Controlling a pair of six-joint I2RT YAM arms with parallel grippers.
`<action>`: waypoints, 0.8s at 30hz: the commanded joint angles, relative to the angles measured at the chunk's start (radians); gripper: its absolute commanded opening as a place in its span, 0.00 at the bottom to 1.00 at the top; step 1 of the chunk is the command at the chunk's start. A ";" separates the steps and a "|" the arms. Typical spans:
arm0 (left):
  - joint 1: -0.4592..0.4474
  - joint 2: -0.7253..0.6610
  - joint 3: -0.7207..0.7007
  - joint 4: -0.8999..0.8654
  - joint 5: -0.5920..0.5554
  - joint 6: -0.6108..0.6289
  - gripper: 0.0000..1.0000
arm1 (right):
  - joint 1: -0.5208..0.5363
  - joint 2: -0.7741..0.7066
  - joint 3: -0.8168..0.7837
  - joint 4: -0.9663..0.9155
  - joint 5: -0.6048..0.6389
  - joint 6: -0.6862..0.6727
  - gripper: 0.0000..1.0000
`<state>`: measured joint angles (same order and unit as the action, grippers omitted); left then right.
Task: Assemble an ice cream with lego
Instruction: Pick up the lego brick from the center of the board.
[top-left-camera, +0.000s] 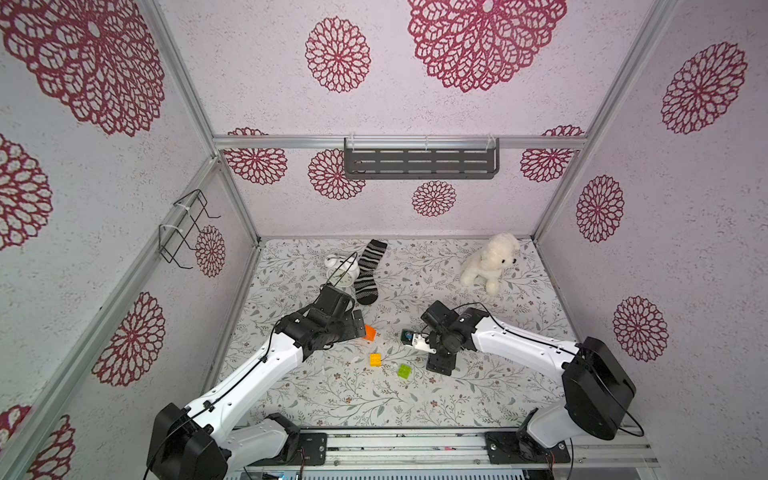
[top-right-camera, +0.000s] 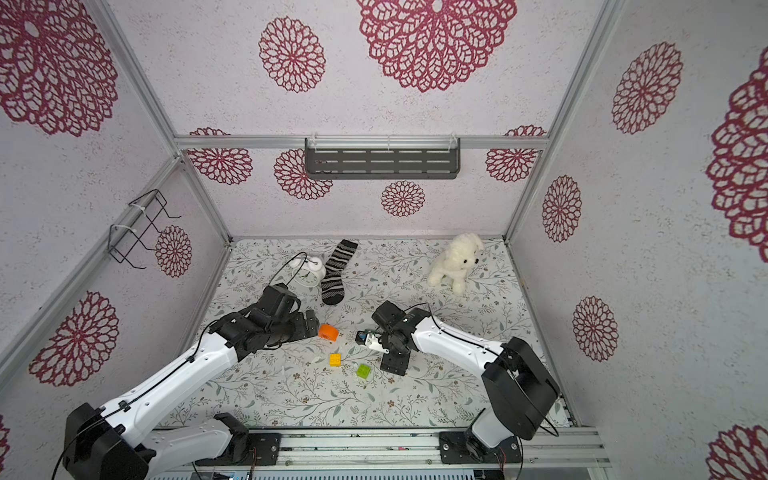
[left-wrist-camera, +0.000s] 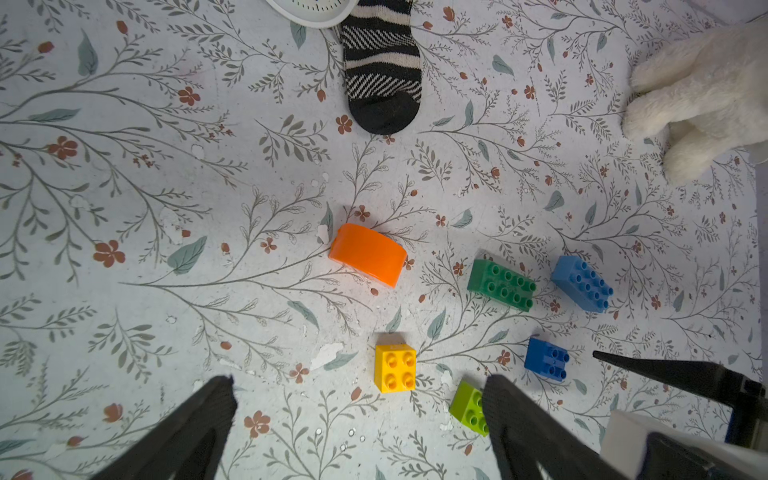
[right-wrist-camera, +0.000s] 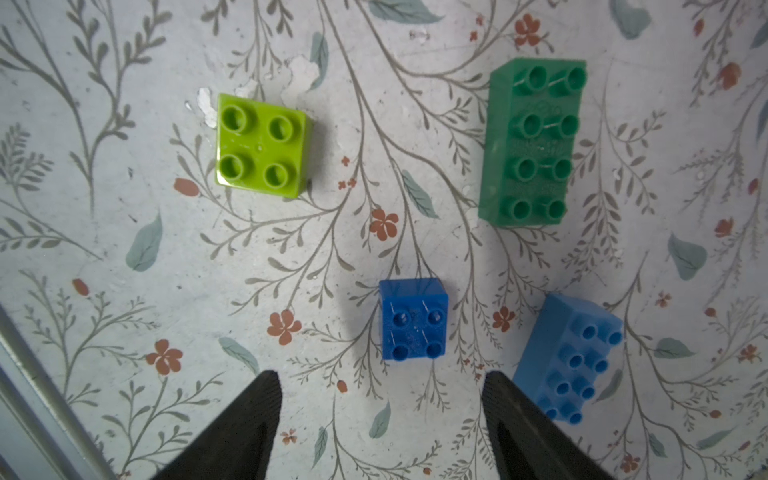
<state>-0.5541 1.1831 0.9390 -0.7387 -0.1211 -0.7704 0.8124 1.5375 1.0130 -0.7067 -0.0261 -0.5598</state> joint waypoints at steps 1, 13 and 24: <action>-0.008 -0.026 0.006 0.004 -0.008 0.006 0.98 | -0.001 0.022 0.013 -0.034 -0.040 -0.028 0.79; -0.009 -0.031 0.020 -0.023 -0.019 0.015 0.97 | -0.001 0.056 0.041 -0.048 -0.070 -0.028 0.78; -0.008 -0.033 0.018 -0.021 -0.028 0.019 0.97 | -0.001 0.110 0.068 -0.033 -0.020 -0.023 0.77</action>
<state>-0.5541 1.1667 0.9417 -0.7479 -0.1295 -0.7631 0.8124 1.6489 1.0412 -0.7319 -0.0620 -0.5686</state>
